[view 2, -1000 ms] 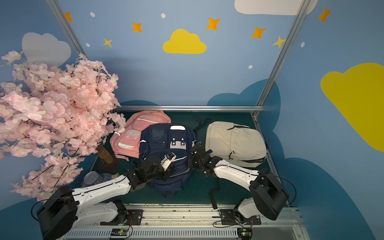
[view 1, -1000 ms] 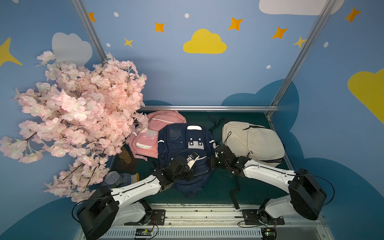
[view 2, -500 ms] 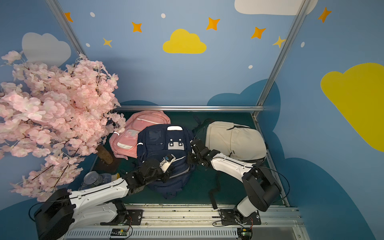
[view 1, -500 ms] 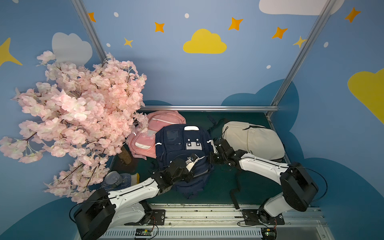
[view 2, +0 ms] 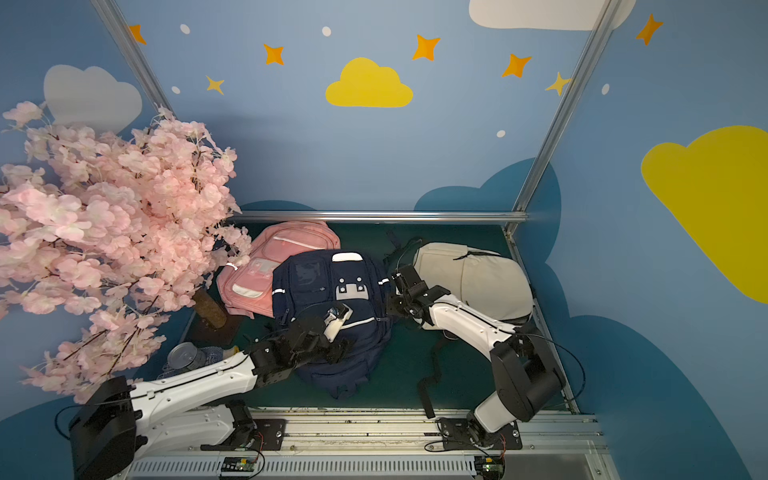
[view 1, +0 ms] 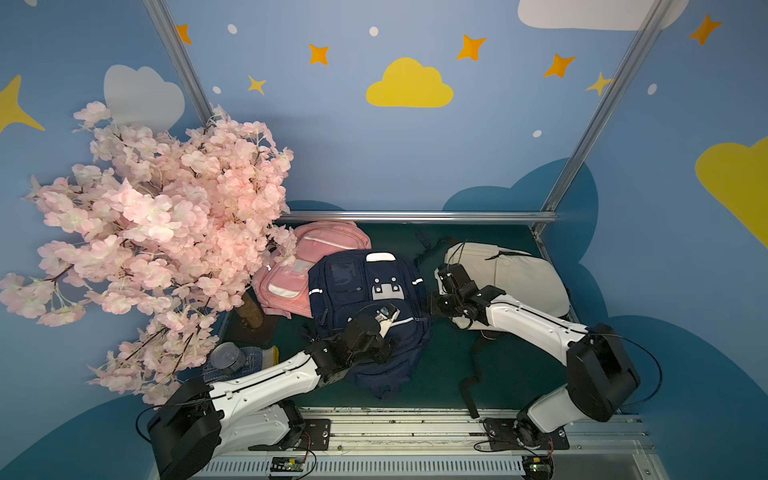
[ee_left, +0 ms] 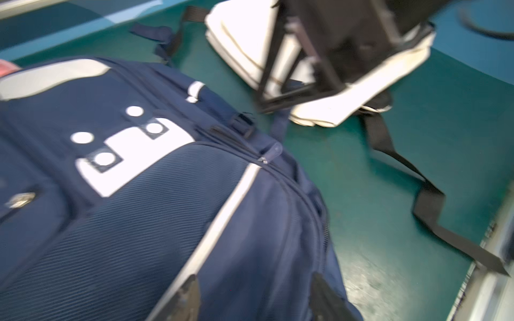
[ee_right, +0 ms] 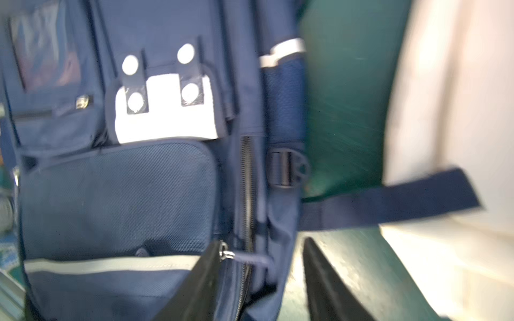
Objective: Zip up the backpack
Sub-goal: Zip the zipper on the backpack, then adjust the backpack on the backpack.
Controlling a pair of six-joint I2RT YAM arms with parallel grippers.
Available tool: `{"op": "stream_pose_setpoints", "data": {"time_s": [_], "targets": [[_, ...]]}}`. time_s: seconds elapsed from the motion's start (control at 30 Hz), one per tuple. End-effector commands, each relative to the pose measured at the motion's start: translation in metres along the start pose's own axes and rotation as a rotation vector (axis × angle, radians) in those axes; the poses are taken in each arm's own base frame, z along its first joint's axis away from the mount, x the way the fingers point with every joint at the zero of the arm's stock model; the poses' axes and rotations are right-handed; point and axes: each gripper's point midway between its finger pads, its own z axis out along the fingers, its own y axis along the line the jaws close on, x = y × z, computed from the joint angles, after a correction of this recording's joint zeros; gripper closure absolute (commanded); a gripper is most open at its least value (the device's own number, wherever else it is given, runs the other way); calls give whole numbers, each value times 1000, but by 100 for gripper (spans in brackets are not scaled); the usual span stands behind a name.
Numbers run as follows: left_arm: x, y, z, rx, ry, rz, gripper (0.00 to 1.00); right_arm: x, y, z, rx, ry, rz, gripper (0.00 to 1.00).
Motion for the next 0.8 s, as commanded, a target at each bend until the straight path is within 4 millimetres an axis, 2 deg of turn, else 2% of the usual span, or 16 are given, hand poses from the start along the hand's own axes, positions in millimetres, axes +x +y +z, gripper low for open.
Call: {"op": "stream_pose_setpoints", "data": {"time_s": [0.0,0.1,0.2,0.27,0.4,0.5,0.57,0.77], "targets": [[-6,35,-18,-119,18,-187,24,17,-5,-23,5,13,8,47],[-8,75,-27,-221,40,-340,22,38,-6,-26,-26,58,51,47],[7,122,-29,-375,121,-487,23,58,3,-25,-68,81,79,46],[13,146,-28,-462,171,-537,23,68,13,-23,-103,67,81,46],[11,174,-13,-525,222,-588,22,85,31,-18,-178,32,119,46],[9,194,-6,-571,236,-624,23,89,35,-15,-186,38,154,45],[10,206,-3,-597,253,-648,23,100,32,-8,-183,63,170,45],[19,232,15,-630,288,-691,24,107,49,12,-257,113,214,42]]}}
